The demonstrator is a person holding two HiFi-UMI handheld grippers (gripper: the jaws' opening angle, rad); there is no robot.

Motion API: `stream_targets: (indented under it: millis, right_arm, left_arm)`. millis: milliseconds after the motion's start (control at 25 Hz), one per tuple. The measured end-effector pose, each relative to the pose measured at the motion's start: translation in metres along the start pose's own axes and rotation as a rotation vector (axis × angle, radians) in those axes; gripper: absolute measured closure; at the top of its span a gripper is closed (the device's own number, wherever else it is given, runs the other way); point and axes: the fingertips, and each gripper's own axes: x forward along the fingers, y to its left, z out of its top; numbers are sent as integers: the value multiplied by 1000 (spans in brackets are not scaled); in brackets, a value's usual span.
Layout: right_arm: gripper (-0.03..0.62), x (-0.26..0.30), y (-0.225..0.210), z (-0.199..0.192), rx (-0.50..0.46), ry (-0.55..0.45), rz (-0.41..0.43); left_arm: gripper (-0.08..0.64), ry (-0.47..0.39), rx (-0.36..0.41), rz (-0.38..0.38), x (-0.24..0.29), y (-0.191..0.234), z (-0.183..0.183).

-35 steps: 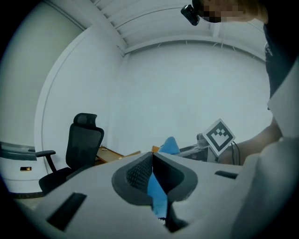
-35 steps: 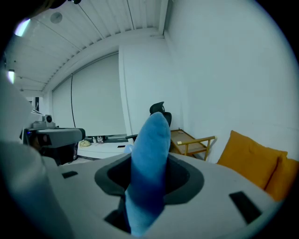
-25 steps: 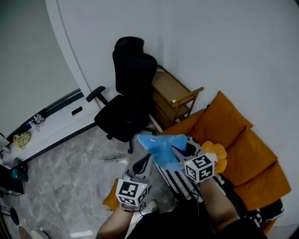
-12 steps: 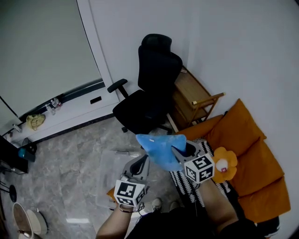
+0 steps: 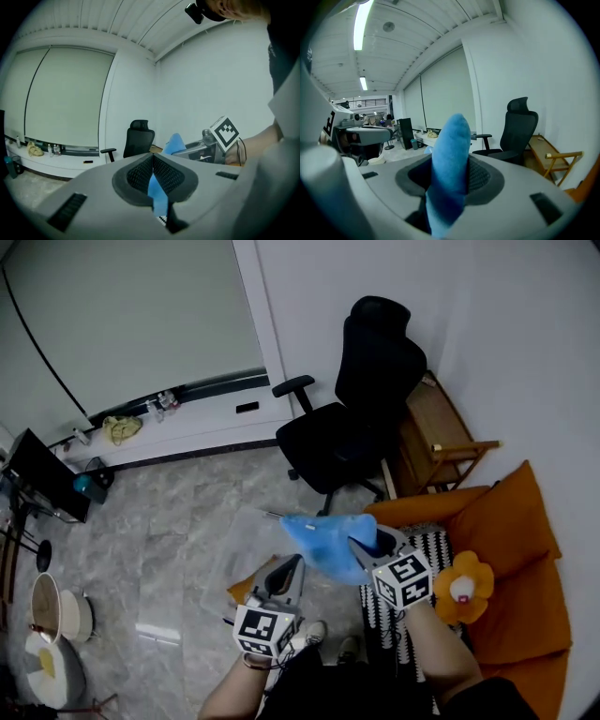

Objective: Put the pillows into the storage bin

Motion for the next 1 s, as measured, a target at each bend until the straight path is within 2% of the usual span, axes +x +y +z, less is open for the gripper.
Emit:
stream_targets:
  millis: [280,560,760,1000]
  right_arm:
    - [410,26,47,-11,-36,35,142]
    - [410,58,116,-4,-75,53,265]
    - [410,81,171,2,-107,63,303]
    - [410,117,245,10,-111,68,319]
  left_arm:
    - [554,42,-48,160,-54,18,-25]
    - [554,30,-72,292,-108,56,-29]
    - [554,-6,-77,321,-152,88,-31]
    - [554,-23,-82,347,-213,148,-35]
